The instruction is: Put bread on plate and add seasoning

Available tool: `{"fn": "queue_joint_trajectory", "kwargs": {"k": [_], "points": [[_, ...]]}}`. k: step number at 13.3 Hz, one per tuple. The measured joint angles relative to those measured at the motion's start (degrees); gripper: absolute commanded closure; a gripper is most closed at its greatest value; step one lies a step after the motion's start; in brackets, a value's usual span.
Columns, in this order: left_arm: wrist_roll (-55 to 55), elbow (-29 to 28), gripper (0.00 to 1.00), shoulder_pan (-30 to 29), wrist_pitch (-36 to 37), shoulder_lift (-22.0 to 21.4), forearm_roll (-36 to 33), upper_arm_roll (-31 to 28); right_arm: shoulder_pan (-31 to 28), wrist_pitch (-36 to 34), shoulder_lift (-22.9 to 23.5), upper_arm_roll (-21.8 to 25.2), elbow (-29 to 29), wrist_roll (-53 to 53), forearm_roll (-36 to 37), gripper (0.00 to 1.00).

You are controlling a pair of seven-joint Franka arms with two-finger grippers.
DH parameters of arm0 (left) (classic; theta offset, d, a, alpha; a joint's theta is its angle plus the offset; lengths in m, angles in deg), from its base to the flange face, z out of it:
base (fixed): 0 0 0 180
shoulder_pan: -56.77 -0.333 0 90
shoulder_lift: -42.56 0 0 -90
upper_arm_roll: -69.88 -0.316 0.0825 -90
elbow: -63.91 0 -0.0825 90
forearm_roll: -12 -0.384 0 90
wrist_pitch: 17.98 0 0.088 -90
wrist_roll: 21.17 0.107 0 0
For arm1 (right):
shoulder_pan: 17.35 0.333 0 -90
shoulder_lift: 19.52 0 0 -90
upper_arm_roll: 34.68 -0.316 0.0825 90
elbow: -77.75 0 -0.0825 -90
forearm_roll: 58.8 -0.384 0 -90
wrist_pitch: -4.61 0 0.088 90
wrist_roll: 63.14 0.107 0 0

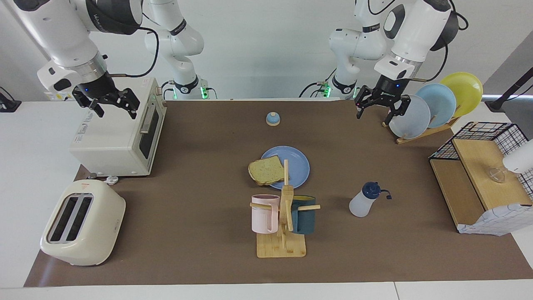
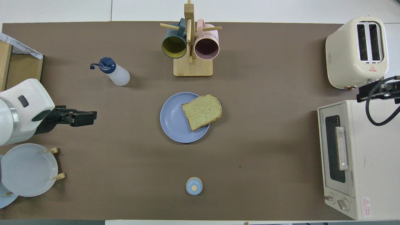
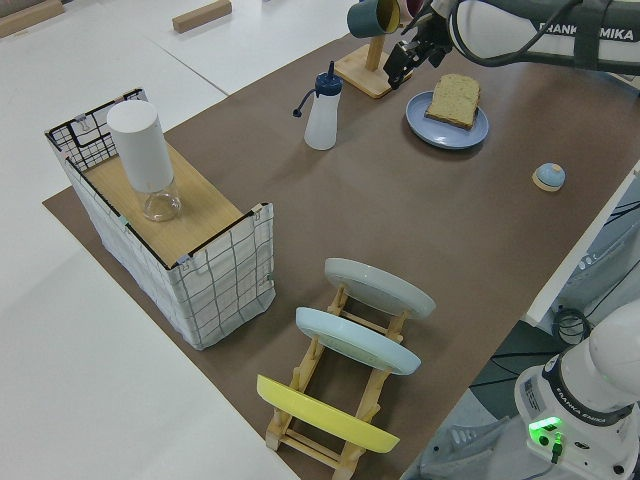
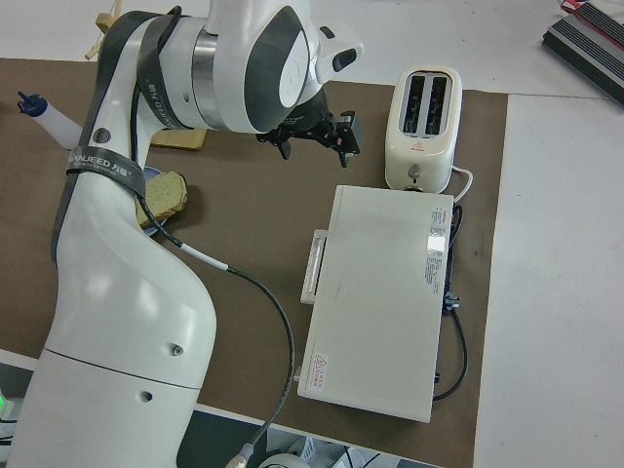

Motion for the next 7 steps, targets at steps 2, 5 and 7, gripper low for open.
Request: {"fn": "queue_joint_trajectory", "kwargs": {"k": [2,5,7], "points": [[0.0,5.4,0.00,-1.5,7.6,0.8,-1.0,-0.2,0.0,0.0,0.0,0.0,0.0,0.0,0.0,0.00],[0.0,13.3,0.00,-3.2,16.9,3.5,-3.3,-0.4,0.0,0.0,0.0,0.0,0.0,0.0,0.0,0.00],[0.0,18.8,0.00,-3.7,22.6,6.3,-3.5,-0.4,0.0,0.0,0.0,0.0,0.0,0.0,0.0,0.00]]}}
